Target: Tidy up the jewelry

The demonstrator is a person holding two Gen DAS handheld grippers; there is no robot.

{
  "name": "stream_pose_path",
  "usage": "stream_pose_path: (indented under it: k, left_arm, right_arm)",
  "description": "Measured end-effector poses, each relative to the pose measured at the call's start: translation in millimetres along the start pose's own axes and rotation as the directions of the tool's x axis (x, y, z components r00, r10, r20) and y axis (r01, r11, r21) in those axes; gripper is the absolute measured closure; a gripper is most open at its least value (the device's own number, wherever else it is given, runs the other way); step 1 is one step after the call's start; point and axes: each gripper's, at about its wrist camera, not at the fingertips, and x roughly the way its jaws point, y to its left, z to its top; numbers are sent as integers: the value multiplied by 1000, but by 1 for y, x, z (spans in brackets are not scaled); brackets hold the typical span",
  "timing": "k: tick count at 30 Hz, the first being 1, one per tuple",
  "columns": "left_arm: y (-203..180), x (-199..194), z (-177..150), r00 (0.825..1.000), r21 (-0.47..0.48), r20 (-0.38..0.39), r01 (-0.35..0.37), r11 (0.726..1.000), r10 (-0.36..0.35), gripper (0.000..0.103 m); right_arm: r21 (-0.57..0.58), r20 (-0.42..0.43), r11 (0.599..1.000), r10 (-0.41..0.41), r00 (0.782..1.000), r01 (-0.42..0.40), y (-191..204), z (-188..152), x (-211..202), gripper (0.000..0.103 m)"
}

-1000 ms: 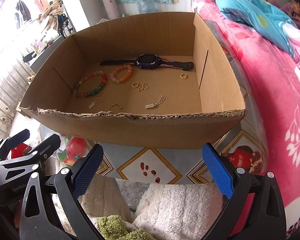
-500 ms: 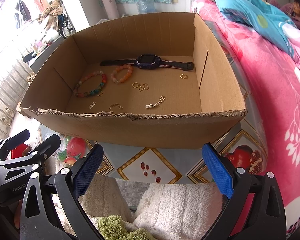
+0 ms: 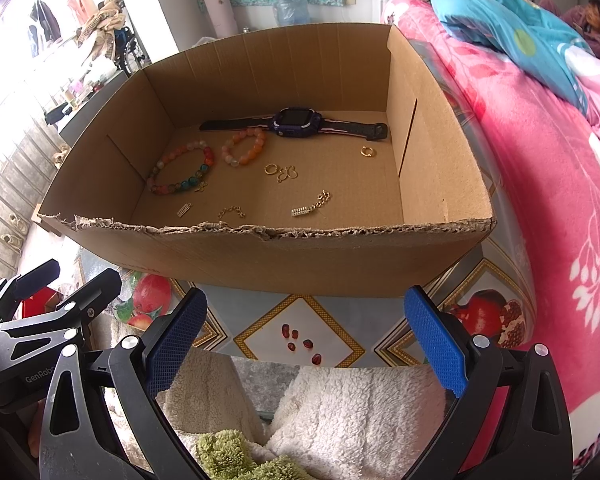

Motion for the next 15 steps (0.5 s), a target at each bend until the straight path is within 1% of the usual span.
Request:
stream_pose_path:
  k: [15]
  left_arm:
    - [0, 0, 0, 1000, -1, 1, 0, 1000, 0, 6]
  right_arm:
    - [2, 2, 1000, -2, 1000, 2, 0, 0, 0, 8]
